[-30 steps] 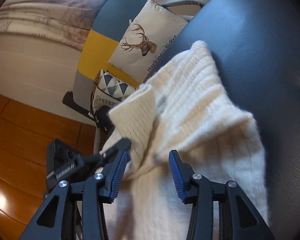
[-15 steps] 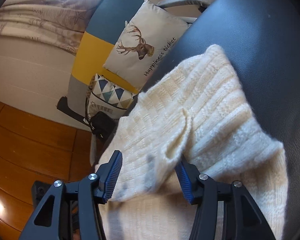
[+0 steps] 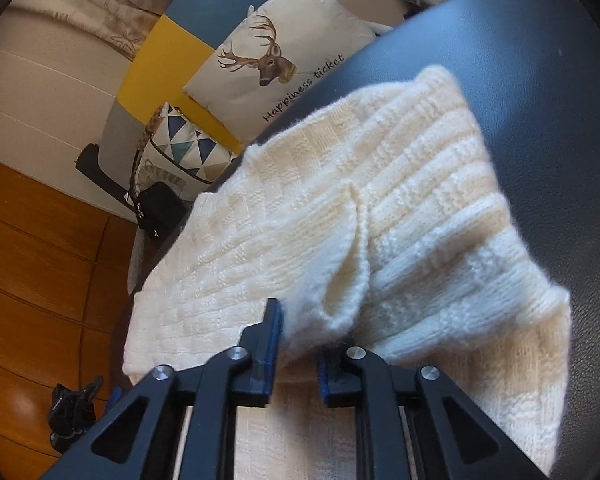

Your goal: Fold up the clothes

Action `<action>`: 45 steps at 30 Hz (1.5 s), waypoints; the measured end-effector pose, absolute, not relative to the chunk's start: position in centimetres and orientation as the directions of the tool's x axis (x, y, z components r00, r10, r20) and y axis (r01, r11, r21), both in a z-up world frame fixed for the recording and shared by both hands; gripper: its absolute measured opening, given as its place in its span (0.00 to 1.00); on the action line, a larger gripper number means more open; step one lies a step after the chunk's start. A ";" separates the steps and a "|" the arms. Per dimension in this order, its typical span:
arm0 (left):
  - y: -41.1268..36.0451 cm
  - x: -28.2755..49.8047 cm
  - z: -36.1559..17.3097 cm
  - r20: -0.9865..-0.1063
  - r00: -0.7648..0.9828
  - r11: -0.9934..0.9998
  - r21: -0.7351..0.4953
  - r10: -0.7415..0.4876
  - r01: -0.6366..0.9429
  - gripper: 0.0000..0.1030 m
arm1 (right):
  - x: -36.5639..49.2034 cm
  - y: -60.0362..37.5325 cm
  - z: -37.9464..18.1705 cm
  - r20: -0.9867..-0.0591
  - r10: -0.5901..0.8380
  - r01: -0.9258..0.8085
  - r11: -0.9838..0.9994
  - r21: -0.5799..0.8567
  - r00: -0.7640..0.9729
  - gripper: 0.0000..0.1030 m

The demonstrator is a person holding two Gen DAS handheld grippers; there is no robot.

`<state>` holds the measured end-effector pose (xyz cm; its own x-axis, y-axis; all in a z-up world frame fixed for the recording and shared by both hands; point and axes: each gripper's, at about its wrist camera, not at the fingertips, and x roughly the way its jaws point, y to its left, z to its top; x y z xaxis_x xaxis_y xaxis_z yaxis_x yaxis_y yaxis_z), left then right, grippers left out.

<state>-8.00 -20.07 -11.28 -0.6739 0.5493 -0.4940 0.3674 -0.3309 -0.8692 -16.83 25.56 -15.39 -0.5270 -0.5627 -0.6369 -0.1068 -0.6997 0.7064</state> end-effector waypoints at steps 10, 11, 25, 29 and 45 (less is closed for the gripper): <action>-19.2 -11.9 -12.7 -0.534 -0.669 -0.302 -0.845 0.517 0.442 0.35 | -17.0 26.6 -16.9 -0.549 -0.652 -0.095 -0.596 0.798 -0.523 0.23; -19.2 -12.1 -13.0 -0.536 -0.670 -0.293 -0.844 0.514 0.450 0.35 | -17.0 26.6 -16.8 -0.551 -0.653 -0.082 -0.604 0.793 -0.520 0.23; -14.1 -11.4 -5.2 -0.583 -0.761 -0.763 -0.619 0.286 0.187 0.24 | -16.0 26.8 -5.5 -0.458 -0.553 0.163 -0.743 0.649 -0.696 0.07; -14.3 -13.0 -10.2 -0.696 -0.632 -0.725 -0.623 0.341 0.295 0.24 | -17.3 27.9 -9.1 -0.636 -0.442 -0.002 -0.821 0.572 -0.632 0.07; -16.6 -12.2 -11.6 -0.617 -0.696 -0.569 -0.741 0.367 0.357 0.21 | -17.3 30.7 -14.0 -0.577 -0.516 -0.115 -0.674 0.730 -0.633 0.09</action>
<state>-12.17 -16.62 -11.58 -0.6960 0.3667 -0.6173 0.3572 -0.5689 -0.7408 -17.26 30.65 -14.00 -0.6334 -0.5158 -0.5768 -0.1155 -0.6740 0.7296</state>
